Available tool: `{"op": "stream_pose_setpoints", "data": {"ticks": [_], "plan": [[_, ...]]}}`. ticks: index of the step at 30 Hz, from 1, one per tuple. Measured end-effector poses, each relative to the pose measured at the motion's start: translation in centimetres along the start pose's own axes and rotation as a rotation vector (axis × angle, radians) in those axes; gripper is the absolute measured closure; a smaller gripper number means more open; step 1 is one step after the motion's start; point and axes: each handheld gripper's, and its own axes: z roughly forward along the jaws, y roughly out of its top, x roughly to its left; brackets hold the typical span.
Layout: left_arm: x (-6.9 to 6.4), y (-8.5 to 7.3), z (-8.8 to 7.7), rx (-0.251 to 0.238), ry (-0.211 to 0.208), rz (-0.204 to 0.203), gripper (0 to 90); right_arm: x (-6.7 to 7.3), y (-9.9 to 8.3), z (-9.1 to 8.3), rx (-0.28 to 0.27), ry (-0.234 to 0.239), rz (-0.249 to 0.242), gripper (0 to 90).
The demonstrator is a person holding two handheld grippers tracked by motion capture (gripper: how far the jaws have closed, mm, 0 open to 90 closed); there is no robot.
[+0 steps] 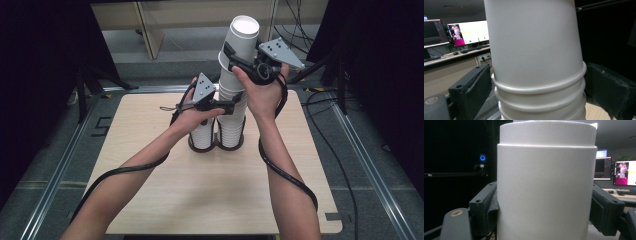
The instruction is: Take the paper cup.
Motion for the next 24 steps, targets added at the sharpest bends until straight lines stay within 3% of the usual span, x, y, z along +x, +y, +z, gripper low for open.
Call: {"op": "stream_pose_setpoints", "data": {"ticks": [10, 16, 22, 23, 24], "plan": [[-0.1, 0.1, 0.0, 0.005, 0.003, 0.004, 7.0, 0.2, 0.7, -0.1, -0.049, -0.008, 0.024, 20.9], [-0.1, 0.1, 0.0, 0.006, 0.003, 0.007, 7.1, 0.2, 1.1, 0.0, -0.059, -0.008, 0.013, 20.9], [0.0, 0.2, -0.1, 0.005, 0.0, 0.011, 7.0, 0.2, 1.5, -0.1, -0.082, -0.004, 0.039, 20.9], [0.0, 0.2, 0.1, -0.024, -0.005, 0.009, 7.0, 0.2, 1.7, -0.2, -0.084, -0.006, 0.037, 20.9], [0.0, 0.2, 0.1, -0.023, -0.005, 0.01, 7.0, 0.1, 1.8, -0.2, -0.094, -0.005, 0.024, 20.9]]}}
